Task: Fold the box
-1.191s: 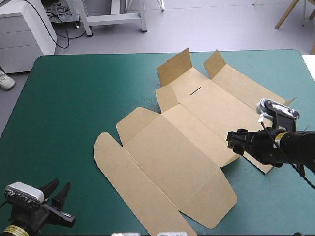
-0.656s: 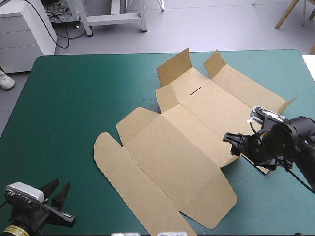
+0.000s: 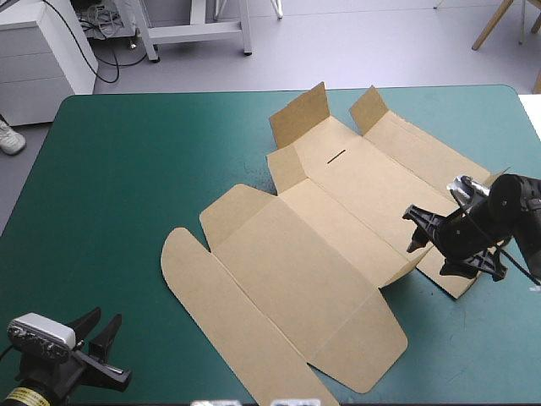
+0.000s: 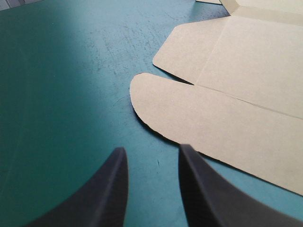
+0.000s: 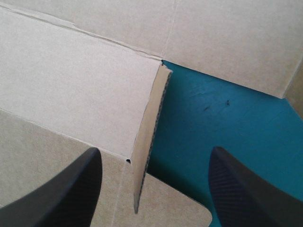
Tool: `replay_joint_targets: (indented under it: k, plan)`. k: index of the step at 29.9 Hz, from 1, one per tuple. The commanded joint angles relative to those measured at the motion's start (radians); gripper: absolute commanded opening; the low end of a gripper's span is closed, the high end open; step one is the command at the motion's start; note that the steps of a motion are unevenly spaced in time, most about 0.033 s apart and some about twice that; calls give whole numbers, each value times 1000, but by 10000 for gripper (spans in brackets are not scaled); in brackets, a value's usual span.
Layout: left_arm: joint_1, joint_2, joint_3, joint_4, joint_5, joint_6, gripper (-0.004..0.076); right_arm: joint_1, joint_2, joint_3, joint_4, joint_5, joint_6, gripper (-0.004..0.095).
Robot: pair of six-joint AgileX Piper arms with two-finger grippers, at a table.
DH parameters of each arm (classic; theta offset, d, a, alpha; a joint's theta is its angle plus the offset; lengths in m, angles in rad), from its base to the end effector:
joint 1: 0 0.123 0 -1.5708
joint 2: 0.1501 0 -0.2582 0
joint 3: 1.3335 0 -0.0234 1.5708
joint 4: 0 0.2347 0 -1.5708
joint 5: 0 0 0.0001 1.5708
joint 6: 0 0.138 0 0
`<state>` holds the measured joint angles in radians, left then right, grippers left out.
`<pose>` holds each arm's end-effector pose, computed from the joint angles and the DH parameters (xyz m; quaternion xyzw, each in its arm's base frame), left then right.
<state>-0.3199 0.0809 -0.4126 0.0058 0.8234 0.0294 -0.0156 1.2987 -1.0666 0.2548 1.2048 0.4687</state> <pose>0.0765 -0.0247 0.2446 0.1455 0.8219 -0.0769 0.5453 0.2354 0.0288 0.2380 0.2676 0.9494 0.1444 0.0790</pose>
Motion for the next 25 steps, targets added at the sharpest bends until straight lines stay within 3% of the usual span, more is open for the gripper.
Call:
replay_joint_targets:
  k: [1, 8, 14, 20, 23, 25]
  plan:
    - [-6, 16, -23, -14, -71, 2, 251, 16, 9, -22, 16, -21, -13, 589]
    - [-6, 16, -23, -14, -71, 2, 251, 16, 43, 3, 49, -45, -17, 543]
    - [-6, 16, -23, -14, -71, 2, 251, 16, 43, 39, 58, -131, -28, 516]
    - [-6, 16, -23, -14, -71, 2, 251, 16, 81, 39, 101, -128, -58, 501]
    - [-6, 16, -23, -14, -71, 2, 251, 16, 90, 39, 101, -128, -59, 451]
    - [-6, 16, -23, -14, -71, 2, 251, 16, 92, 39, 97, -128, -59, 365]
